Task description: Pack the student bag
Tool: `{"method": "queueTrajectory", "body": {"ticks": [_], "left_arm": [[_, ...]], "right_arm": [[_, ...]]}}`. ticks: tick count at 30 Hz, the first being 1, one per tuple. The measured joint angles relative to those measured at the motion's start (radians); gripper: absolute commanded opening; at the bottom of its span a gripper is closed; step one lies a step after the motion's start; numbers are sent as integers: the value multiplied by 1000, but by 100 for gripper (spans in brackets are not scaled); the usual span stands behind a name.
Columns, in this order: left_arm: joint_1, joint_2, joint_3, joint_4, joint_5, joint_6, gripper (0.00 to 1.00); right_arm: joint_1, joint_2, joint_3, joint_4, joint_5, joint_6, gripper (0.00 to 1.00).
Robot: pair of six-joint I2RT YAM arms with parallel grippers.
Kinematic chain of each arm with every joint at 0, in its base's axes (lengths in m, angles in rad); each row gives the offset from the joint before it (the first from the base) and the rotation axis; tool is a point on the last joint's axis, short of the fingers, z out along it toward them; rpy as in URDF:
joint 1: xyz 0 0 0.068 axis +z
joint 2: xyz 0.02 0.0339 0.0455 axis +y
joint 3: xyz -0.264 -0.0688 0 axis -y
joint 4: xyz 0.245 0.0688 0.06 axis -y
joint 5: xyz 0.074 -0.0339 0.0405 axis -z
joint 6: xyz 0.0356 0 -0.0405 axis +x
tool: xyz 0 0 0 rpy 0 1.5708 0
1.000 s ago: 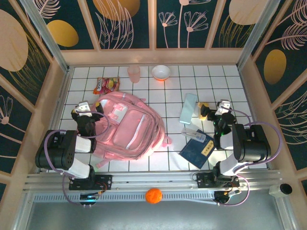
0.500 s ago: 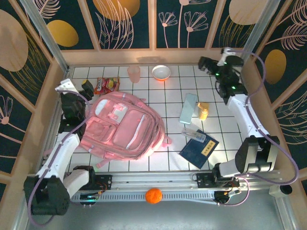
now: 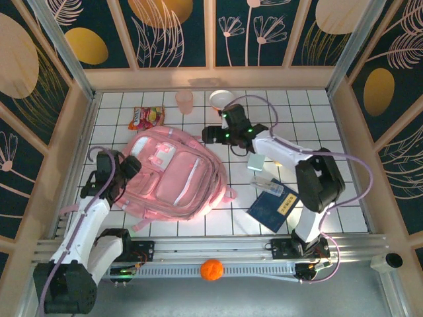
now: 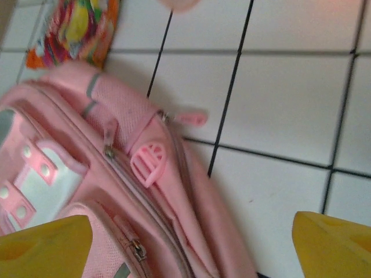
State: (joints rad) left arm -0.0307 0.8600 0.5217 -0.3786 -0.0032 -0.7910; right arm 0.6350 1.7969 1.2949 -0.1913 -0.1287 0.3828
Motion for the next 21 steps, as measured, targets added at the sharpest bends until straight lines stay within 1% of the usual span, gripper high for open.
{"method": "queueTrajectory", "body": {"ticks": [1,5,9,12,14,17,21], "left_arm": [[0,-16,-29,4,16,-24,58],[1,-26,-98,37,55,-60,51],[6,31,-111,90,74,-50,44],[6,96,-112,143,106,-33,34],[6,135,-113,176,121,-18,34],[-5,188,-110,229,132,6,37],[-58,287,-64,289,129,45,38]], "right_arm": [[14,28,0,10,-2,5,78],[42,106,0,31,-2,21,71],[73,125,-60,62,1,48,66],[94,117,-138,117,24,92,63],[109,80,-195,148,48,126,62],[140,8,-277,159,88,178,61],[181,-87,-385,151,128,260,59]]}}
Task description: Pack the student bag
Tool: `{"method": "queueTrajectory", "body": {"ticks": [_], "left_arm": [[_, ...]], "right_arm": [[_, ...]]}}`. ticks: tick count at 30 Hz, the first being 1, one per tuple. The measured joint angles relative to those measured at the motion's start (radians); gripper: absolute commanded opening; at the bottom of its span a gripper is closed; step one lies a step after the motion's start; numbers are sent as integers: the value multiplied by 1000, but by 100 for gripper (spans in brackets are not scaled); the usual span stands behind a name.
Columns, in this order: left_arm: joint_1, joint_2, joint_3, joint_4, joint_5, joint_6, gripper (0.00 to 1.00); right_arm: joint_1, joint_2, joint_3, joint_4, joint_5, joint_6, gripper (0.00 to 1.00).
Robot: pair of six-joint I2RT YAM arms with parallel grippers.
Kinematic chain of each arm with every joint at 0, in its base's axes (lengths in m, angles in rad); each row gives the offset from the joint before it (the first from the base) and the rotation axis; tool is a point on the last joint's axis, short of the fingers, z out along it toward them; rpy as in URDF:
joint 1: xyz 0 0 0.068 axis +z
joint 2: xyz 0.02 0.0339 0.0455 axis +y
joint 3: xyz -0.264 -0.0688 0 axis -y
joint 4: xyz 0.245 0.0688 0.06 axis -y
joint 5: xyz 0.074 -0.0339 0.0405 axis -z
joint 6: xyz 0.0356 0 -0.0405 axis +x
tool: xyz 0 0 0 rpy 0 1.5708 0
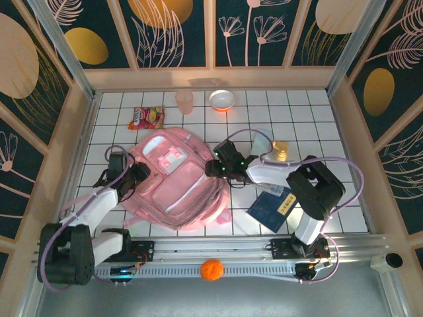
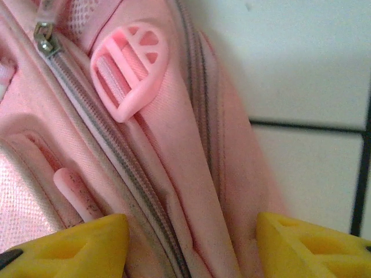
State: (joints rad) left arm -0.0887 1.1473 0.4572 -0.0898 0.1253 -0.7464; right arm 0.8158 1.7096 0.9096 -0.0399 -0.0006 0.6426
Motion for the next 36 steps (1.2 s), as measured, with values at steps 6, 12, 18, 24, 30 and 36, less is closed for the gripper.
{"method": "queueTrajectory", "body": {"ticks": [6,12,18,24,30,36], "left_arm": [[-86,196,106,119,3,21,38],[-154,357,233,188,22,39,38],[-176,479,344,217,43,73,39],[-178,515,399,221,46,111,47],[-178,466,443,188,5,192,57],[-178,170,443,123,-26,399,64]], "right_arm": [[10,-101,-91,-24,30,94,59],[-27,-151,-145,-27,34,150,58],[-86,-175,-176,5,26,169,58],[-163,-188,-193,71,27,170,58],[-168,-276,-196,52,55,158,64],[-169,-521,-218,-6,125,145,69]]}}
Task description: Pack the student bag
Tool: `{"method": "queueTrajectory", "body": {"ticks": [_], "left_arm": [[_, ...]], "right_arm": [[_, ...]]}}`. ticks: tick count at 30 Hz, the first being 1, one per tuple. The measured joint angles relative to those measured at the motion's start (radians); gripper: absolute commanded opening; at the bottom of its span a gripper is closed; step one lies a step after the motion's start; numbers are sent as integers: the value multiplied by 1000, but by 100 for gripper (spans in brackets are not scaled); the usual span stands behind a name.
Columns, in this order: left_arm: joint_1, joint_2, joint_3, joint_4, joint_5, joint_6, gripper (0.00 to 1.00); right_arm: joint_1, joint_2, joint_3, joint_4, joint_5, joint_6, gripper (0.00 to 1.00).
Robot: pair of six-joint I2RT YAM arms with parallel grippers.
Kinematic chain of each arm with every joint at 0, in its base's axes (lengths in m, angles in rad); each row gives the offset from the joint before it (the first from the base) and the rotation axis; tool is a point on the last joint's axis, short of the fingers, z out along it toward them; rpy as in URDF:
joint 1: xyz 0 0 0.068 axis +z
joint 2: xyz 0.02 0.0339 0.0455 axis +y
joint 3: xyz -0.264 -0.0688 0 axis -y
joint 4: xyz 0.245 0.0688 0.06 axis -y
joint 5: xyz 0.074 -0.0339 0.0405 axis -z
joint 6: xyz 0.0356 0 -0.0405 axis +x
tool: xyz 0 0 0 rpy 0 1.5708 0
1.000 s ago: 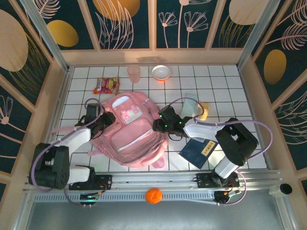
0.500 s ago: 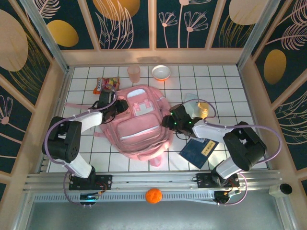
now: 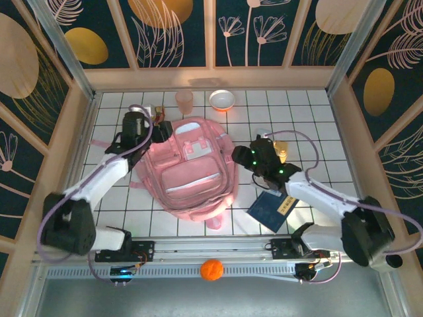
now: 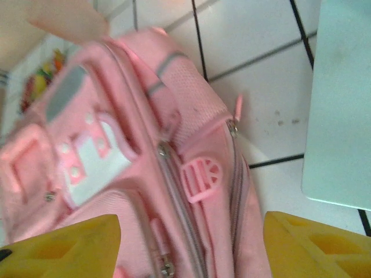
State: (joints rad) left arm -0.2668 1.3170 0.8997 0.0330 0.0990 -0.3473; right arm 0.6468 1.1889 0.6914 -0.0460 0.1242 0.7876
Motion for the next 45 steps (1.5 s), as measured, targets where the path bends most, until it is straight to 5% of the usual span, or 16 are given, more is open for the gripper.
{"method": "queueTrajectory", "body": {"ticks": [8,14,19,30,35,37,40,45], "left_arm": [[-51,-224,-24,-100,150,426,64],[-289,-196,-154,-238,177,699,65],[-425,-146,-199,-258,180,784,67],[-470,-28,-235,-254,204,901,72],[-487,-10,-262,-214,133,911,73],[-491,-7,-268,-193,104,911,63],[-493,-3,-269,-183,91,897,17],[-498,-51,-269,-177,60,853,0]], "right_arm": [[-17,-194,-59,28,11,-59,71],[-21,-214,-97,62,7,-95,71],[-22,-263,-143,86,7,-98,71],[-23,-313,-184,103,7,-93,71],[-23,-313,-184,106,6,-93,71],[-23,-313,-184,111,6,-92,71],[-23,-312,-184,117,-1,-82,72],[-36,-273,-178,105,-84,-30,71]]}}
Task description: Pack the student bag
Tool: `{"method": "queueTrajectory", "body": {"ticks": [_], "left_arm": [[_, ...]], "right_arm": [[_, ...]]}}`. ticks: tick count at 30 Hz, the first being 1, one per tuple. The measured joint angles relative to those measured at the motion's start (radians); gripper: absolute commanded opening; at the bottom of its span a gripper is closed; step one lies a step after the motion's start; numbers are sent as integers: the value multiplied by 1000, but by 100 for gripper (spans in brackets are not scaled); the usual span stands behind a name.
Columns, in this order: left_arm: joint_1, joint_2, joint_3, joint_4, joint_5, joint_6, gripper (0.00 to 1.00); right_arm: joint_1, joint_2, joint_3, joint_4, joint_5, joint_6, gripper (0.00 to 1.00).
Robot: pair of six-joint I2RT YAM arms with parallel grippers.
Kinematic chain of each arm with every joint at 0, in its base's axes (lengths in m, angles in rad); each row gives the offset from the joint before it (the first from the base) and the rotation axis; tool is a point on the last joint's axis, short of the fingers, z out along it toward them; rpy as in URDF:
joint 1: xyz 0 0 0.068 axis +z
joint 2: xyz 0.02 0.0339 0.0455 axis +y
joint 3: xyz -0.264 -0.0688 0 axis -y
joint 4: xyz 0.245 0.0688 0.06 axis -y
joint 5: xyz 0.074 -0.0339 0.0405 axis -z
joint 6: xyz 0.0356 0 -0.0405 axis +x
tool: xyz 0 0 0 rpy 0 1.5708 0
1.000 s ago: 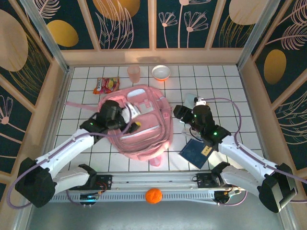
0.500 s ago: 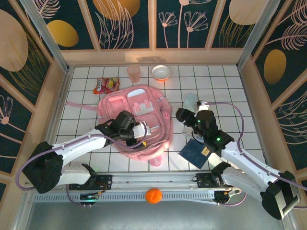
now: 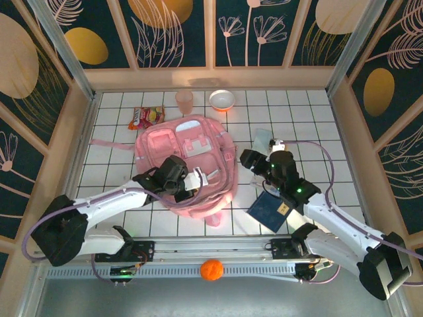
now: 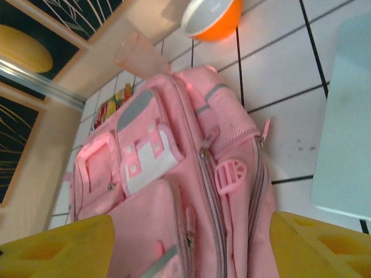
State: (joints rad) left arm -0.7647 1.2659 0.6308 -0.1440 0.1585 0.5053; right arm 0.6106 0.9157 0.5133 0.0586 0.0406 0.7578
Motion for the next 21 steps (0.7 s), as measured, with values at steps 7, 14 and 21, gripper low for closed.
{"method": "queueTrajectory", "body": {"ticks": [7,14,21], "left_arm": [[0,-113,36,3,-40,-95,0],[38,-160,128,-18,-63,-145,0],[72,-181,151,-52,-71,-112,0]], "right_arm": [[-54,101,46,-55,-214,109,74],[-112,50,59,-78,-307,105,74],[-122,28,29,59,-435,253,70]]}}
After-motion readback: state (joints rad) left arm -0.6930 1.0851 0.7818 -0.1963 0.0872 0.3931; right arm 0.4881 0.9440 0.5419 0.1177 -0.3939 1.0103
